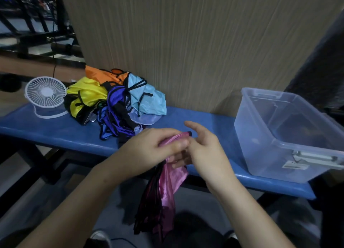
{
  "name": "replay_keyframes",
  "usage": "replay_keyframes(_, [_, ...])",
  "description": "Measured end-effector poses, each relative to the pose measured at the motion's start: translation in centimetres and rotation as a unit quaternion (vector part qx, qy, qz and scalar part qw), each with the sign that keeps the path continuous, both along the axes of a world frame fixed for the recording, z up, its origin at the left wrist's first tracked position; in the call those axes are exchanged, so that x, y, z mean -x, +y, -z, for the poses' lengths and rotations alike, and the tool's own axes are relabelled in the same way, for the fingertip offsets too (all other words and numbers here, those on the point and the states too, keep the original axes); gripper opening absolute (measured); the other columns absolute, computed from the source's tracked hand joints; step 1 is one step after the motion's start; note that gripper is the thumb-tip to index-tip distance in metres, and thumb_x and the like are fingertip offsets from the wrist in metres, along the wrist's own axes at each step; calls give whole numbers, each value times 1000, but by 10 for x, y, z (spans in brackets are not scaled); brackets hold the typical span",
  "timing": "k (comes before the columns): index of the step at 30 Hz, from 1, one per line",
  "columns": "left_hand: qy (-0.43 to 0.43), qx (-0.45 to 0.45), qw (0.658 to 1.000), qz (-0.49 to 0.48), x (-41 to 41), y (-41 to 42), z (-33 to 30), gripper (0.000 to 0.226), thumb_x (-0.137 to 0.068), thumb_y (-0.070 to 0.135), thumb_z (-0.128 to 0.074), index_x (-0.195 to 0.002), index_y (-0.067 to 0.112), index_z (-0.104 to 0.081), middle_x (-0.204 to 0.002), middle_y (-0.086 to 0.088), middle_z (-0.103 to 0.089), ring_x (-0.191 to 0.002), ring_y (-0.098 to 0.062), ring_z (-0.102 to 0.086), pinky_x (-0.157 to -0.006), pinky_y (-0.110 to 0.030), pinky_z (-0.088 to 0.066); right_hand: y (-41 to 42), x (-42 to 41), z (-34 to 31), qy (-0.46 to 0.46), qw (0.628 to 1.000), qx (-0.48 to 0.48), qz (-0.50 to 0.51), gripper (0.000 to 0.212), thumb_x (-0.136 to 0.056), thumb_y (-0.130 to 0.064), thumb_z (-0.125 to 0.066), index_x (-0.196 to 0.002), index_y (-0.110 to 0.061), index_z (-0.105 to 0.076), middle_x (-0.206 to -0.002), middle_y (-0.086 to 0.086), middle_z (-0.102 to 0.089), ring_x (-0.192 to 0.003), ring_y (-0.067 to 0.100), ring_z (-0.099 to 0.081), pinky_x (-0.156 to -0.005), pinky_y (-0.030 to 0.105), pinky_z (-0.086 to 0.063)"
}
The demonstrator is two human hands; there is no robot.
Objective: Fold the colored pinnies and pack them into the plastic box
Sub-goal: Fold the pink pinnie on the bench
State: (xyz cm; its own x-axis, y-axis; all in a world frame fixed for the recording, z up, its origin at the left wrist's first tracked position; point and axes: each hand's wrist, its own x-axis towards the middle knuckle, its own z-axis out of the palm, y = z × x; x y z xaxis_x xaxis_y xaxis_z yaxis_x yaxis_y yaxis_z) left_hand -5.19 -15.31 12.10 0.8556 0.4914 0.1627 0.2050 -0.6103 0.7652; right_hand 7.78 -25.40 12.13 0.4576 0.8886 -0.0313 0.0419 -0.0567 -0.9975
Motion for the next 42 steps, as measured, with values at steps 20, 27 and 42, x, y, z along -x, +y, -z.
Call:
replay_keyframes(20, [3,-67,998,-20,12,19,6,35,-85,-1,-57,-101,30,-60,-82,9,-67,-73,-14,-61,-66,-33,-46,5,-23,24,-336,941,-34,36,17,-80,-18,-79,-73,-29,-69,-73,-8,-48,-71,8,-49,-65,14,-35])
replay_keyframes(27, [37,-173,983,-56,6,17,18,36,-74,62,-62,-96,34,-66,-93,19,-66,-96,-3,-58,-86,-25,-44,7,-21,32,-287,957,-35,-2,12,-84,-19,-74,-75,-21,-66,-68,0,-65,-63,13,-57,-62,33,-47])
replay_keyframes(42, [-98,-49,989,-96,12,25,1,23,-100,7,-53,-95,25,-68,-84,9,-70,-80,-7,-65,-71,-17,-46,3,-32,63,-237,964,-55,-111,28,-80,-5,-77,-91,-18,-55,-81,-9,-65,-78,14,-63,-83,44,-53])
